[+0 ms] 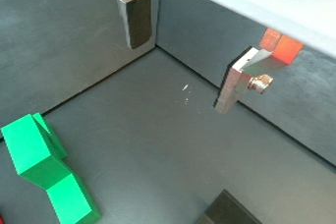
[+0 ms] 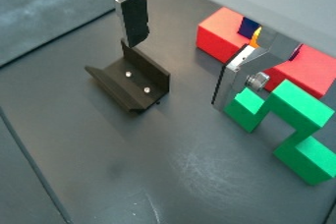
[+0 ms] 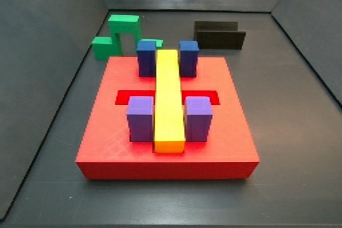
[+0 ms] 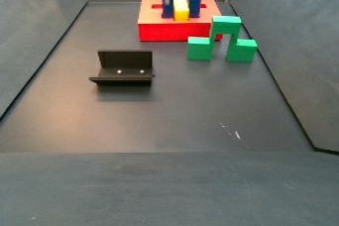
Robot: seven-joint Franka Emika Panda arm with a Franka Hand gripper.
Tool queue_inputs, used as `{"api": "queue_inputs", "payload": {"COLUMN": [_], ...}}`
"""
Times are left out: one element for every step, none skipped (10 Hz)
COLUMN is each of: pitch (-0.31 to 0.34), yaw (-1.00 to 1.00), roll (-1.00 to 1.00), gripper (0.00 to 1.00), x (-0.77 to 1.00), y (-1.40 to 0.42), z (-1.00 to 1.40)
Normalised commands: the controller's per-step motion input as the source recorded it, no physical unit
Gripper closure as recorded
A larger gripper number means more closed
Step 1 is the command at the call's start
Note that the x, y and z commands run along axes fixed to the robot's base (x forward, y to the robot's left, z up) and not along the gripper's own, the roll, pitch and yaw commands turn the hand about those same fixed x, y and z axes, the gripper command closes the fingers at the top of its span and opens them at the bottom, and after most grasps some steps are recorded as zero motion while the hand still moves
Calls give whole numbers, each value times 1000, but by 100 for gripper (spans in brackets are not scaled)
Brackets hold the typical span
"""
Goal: Pick up the green object. Move up. Move to above the board. Insert the green object.
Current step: Pick up the green object.
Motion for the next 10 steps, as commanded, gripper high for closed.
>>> {"api": "queue_inputs", "payload": {"pitch": [-77, -36, 0, -1, -27, -33, -73, -86, -94, -76], "yaw": [0, -214, -331, -354, -357, -343, -286, -263, -203, -63], "roll": [114, 153, 90, 24, 0, 0, 0, 0, 31, 147], "gripper": [0, 0, 0, 0, 0, 0, 0, 0, 0, 0], "x": [-246, -346, -306, -303, -314, -340, -403, -449, -534, -500], "y": [-646, -763, -717, -720, -714, -706, -689, -660, -554, -306], "z": [-174, -186, -171, -231, -223, -206, -186, -166, -166, -149]}}
